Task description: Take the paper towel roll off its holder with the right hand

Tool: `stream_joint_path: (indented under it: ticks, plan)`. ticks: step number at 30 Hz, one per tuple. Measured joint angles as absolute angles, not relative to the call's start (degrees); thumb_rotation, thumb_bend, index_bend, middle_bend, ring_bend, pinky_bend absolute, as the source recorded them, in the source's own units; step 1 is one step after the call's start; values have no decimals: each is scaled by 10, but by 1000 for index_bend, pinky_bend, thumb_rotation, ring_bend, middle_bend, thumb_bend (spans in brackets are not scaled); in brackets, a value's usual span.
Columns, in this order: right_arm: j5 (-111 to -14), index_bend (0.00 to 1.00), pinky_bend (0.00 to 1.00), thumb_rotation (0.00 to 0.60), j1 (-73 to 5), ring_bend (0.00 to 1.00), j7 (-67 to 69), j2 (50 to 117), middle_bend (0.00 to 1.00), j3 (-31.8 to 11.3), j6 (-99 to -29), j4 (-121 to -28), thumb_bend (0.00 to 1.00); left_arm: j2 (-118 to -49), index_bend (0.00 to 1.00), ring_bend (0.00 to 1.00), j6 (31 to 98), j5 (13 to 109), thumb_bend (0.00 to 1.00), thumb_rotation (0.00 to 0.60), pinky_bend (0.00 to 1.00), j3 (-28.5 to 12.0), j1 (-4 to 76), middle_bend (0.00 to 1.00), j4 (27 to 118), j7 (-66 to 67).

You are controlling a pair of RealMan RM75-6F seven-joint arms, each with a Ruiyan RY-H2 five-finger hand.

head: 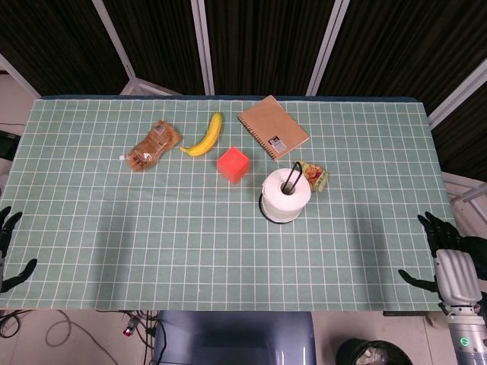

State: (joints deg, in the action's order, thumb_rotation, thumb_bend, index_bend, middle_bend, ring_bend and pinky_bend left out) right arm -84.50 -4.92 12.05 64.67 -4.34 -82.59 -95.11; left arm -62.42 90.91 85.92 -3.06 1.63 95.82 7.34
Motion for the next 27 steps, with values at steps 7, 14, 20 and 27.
stream_joint_path:
  ticks: [7, 14, 20, 27]
  plan:
    - [-805, 0, 0, 600, -108, 0, 328, 633, 0, -54, -675, -969, 68, -625, 95, 0, 913, 867, 223, 600, 34, -30, 15, 0, 960, 75]
    - [-694, 0, 0, 600, -210, 0, 333, 680, 0, -103, -532, -927, 40, -626, 95, 0, 910, 855, 223, 600, 35, -35, 16, 0, 958, 74]
    - [-635, 0, 0, 600, -266, 0, 287, 749, 0, -135, -491, -883, 39, -628, 95, 0, 902, 852, 223, 600, 35, -35, 19, 0, 957, 80]
    - [-563, 0, 0, 600, -313, 0, 215, 836, 0, -155, -480, -826, 40, -626, 95, 0, 903, 853, 223, 600, 35, -34, 18, 0, 958, 75]
